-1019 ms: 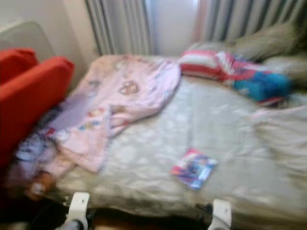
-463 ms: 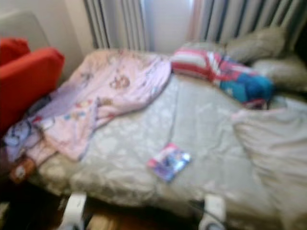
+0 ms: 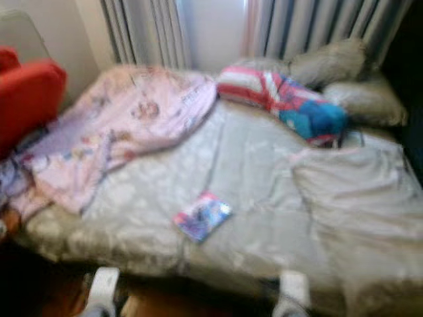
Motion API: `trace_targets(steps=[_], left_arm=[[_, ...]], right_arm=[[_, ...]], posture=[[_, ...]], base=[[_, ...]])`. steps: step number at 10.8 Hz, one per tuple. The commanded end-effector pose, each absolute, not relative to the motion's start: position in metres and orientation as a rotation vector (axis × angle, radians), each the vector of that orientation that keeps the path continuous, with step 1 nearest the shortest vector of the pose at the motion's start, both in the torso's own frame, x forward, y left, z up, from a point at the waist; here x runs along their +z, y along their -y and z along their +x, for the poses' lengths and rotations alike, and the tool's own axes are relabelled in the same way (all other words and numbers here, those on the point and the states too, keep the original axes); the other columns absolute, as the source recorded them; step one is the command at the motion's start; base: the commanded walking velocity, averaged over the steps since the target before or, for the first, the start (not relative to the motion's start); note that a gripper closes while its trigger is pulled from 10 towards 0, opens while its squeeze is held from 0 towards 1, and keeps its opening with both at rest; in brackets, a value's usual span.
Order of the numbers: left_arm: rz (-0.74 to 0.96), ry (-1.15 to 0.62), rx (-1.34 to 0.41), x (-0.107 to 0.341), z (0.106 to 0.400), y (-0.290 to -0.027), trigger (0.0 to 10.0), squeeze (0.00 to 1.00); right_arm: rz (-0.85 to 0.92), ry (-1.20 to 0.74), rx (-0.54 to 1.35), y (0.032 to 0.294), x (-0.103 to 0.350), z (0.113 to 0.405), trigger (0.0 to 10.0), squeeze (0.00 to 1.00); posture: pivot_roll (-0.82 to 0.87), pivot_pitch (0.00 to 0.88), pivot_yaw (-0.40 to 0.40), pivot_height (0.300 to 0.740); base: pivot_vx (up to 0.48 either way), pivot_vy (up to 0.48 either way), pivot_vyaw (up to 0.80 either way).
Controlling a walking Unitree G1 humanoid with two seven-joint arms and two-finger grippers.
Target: Clean up the room
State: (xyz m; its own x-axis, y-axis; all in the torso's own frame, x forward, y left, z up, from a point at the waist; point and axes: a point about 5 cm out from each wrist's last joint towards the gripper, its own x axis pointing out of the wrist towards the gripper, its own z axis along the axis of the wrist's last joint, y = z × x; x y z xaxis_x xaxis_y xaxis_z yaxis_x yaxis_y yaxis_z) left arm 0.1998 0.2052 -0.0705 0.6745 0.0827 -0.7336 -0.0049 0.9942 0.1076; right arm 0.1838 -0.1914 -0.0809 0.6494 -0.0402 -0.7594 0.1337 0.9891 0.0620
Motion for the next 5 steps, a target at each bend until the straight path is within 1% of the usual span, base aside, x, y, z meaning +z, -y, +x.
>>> trace_targets(steps=[1, 5], left_arm=[[0.114, -0.837, 0.028, -0.0711, 0.2001, -0.2017, 10.0, 0.00], [0.119, -0.837, 0.023, -0.0708, 0.2004, -0.2025, 10.0, 0.00]], right_arm=[[0.098, -0.852, -0.108, 0.1980, -0.0794, 0.1846, 10.0, 0.00], [0.100, -0.858, -0.116, 0.1986, -0.0799, 0.1838, 10.0, 0.00]], posture=[[0.04, 0.000, 0.022, 0.740], [0.04, 0.000, 0.024, 0.740]], base=[[0.000, -0.292, 0.00], [0.000, -0.292, 0.00]])
